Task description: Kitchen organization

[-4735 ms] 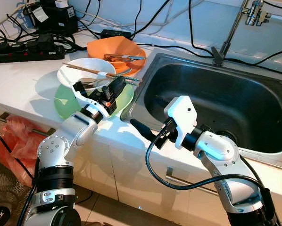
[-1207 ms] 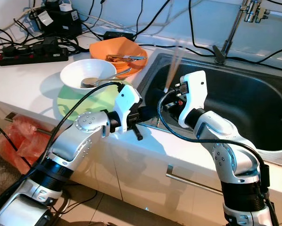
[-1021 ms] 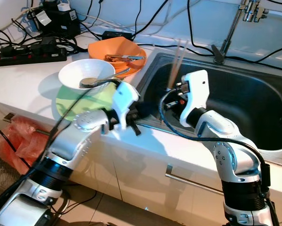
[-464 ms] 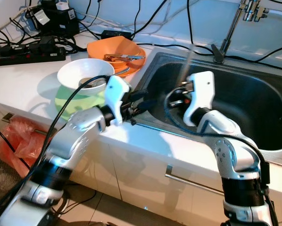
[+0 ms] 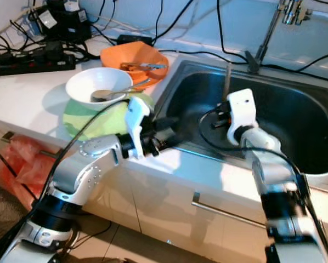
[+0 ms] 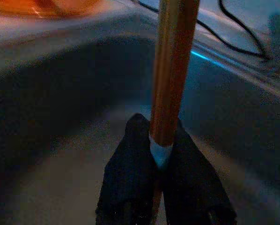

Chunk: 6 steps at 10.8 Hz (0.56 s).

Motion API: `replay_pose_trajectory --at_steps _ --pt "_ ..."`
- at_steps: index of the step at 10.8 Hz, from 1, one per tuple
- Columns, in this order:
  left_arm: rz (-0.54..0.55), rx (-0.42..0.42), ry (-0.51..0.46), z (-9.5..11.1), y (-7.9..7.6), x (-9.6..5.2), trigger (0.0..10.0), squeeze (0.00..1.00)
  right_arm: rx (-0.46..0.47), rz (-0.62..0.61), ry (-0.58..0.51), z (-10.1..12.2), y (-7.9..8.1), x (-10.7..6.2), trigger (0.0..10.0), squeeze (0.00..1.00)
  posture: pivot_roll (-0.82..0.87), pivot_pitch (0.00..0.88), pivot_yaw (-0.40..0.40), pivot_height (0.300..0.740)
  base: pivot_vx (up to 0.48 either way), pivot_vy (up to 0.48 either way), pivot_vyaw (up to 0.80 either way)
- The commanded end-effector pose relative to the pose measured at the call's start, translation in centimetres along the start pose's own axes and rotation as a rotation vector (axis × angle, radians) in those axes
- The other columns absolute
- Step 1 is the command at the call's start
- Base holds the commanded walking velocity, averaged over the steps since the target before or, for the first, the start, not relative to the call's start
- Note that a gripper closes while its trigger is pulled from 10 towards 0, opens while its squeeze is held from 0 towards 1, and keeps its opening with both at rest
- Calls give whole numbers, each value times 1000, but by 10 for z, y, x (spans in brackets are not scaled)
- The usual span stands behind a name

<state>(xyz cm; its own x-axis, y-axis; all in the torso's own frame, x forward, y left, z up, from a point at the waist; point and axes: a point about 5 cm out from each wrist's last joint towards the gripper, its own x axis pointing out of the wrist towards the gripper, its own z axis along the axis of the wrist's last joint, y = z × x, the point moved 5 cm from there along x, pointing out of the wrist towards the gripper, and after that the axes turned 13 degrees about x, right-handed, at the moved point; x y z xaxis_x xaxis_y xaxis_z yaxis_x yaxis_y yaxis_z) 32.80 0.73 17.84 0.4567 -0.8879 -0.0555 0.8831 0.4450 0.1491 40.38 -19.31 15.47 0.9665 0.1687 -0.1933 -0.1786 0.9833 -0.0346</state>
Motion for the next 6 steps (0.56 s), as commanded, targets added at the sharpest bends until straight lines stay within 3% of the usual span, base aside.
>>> replay_pose_trajectory --at_steps 1,2,3,4,5,6 --pt "-24 29 11 5 -1 2 10000 1000 -71 -20 -8 3 -4 4 2824 0 66 43 -15 740 0 0 0" --pt "-35 30 25 5 -1 2 10000 1000 -106 -22 10 -2 -7 8 2824 0 69 43 -15 740 0 0 0" --pt "-53 38 44 5 -2 1 10000 1000 -117 -18 37 -8 -9 12 4588 0 74 42 -17 740 0 0 0" --pt "-56 39 57 4 -1 0 10000 1000 -97 -24 39 -10 -12 13 10000 1000 74 41 -18 740 0 0 0" --pt "-66 43 78 1 -1 -1 10000 827 -95 -16 31 -10 -12 14 10000 1000 72 42 -17 740 0 0 0" --pt "-75 45 83 1 -2 -2 10000 0 -89 -9 27 -11 -11 15 10000 1000 70 42 -16 740 0 0 0"
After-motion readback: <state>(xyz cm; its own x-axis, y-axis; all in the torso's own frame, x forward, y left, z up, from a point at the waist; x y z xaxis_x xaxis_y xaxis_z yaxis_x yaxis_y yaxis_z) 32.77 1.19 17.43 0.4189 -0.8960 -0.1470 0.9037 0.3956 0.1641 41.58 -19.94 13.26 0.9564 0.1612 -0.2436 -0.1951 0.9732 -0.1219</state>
